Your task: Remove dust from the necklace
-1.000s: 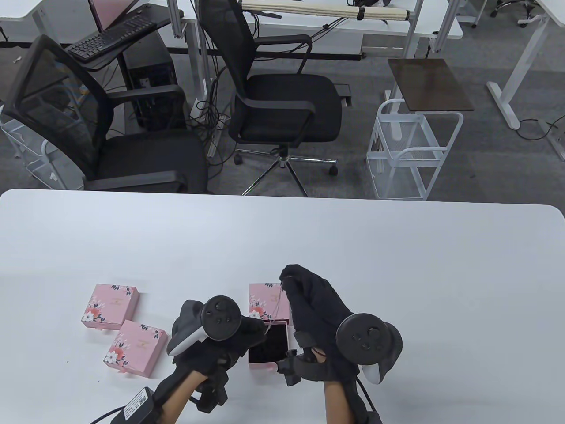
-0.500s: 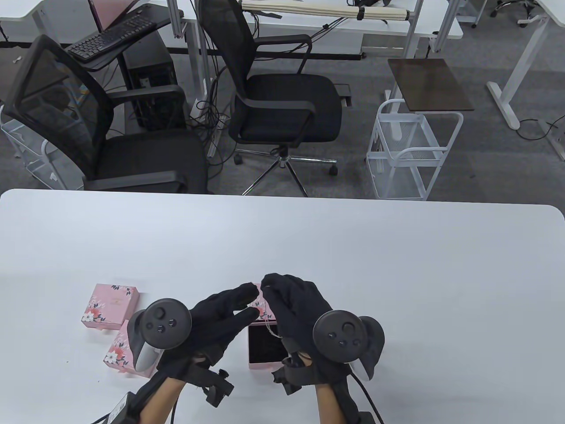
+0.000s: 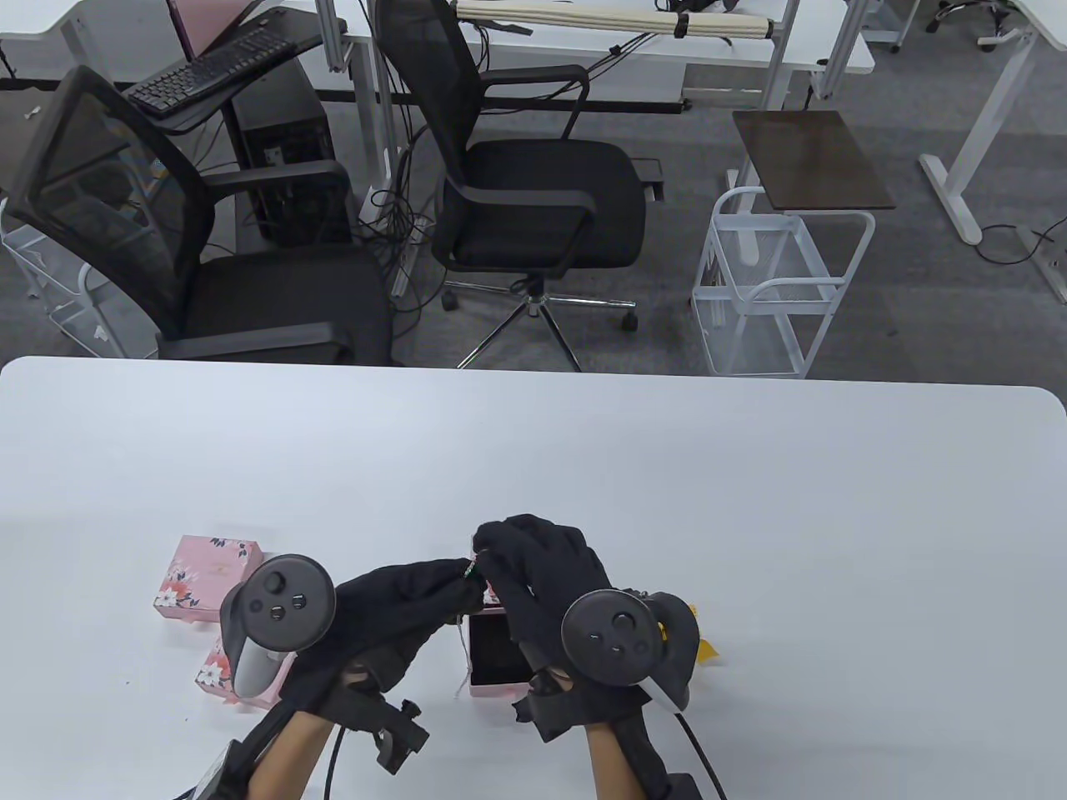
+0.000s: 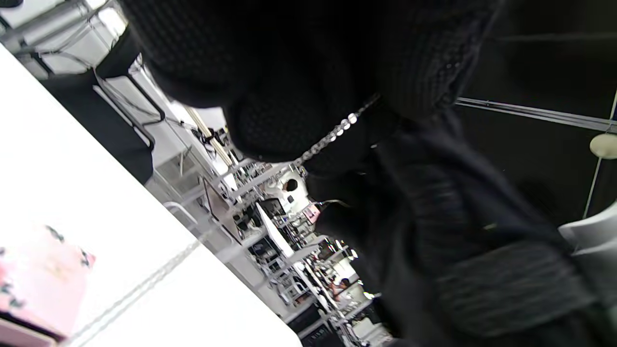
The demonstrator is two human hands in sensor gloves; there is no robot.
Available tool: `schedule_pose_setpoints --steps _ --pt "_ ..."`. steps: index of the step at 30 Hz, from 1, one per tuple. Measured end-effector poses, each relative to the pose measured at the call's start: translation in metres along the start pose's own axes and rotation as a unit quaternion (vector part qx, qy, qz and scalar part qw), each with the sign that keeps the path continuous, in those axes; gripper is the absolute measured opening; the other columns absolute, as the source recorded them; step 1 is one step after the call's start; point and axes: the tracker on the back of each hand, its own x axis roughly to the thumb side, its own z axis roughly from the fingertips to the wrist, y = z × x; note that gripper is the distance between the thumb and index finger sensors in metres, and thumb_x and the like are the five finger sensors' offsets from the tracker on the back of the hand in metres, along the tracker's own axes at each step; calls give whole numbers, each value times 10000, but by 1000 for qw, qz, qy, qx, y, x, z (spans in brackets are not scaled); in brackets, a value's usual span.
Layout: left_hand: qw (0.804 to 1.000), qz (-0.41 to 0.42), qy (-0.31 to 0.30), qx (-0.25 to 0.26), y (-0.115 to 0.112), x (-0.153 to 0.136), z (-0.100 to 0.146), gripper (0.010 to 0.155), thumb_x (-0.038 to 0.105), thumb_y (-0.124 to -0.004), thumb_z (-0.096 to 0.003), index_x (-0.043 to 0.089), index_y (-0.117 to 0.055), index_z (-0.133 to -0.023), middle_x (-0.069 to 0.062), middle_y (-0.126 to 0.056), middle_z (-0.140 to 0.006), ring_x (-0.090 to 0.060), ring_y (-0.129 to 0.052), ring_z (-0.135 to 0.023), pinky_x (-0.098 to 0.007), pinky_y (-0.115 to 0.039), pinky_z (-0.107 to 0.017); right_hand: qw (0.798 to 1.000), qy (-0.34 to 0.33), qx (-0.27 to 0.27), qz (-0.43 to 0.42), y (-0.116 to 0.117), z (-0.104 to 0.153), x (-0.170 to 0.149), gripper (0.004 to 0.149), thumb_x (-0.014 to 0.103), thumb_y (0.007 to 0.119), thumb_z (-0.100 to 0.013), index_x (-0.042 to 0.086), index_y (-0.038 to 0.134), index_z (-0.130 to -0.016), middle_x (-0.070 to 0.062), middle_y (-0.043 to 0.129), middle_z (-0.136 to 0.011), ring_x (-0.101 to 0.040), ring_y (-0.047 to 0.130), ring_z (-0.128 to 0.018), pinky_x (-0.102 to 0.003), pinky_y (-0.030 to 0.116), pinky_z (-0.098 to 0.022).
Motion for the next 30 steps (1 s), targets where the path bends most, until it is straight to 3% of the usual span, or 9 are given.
schedule_pose_setpoints --steps 7,12,15,20,24,30 --pt "994 100 23 -22 0 -10 -2 390 473 -862 -549 247 -943 -856 -4 -1080 -729 -186 -1026 -610 -385 -883 -446 999 19 34 -21 9 -3 -5 378 319 688 -679 187 711 -1032 -255 740 -1016 -498 778 -820 -598 659 -641" --pt "989 144 33 -7 -1 -16 -3 378 473 -857 -554 275 -927 -869 3 -1072 -743 -185 -1016 -626 -384 -878 -457 998 30 57 -12 8 -3 -5 435 324 693 -681 139 665 -1074 -278 701 -1047 -513 760 -836 -606 650 -645" --pt "987 157 38 9 1 -18 -3 382 472 -853 -557 274 -921 -876 6 -1062 -760 -183 -1012 -635 -382 -877 -462 999 22 28 -13 4 -1 1 453 326 700 -678 120 651 -1078 -273 707 -1037 -501 773 -824 -595 662 -639" --pt "979 193 49 53 6 -23 0 378 477 -843 -561 298 -907 -887 18 -1044 -791 -186 -1000 -662 -383 -869 -480 999 -2 -32 -25 -5 4 14 384 337 732 -661 133 739 -986 -202 831 -911 -425 866 -714 -548 727 -589" --pt "975 205 49 72 8 -23 2 374 485 -839 -560 314 -905 -886 4 -997 -873 -221 -955 -744 -414 -838 -534 999 -10 7 -43 -2 5 21 388 360 742 -658 128 767 -968 -199 861 -883 -417 891 -684 -544 742 -573" --pt "978 195 36 67 5 -16 3 373 493 -836 -562 333 -900 -892 -62 -840 -1055 -340 -797 -917 -507 -736 -642 996 4 85 -31 20 2 27 525 386 761 -654 54 688 -1054 -273 776 -991 -486 836 -774 -580 706 -603"
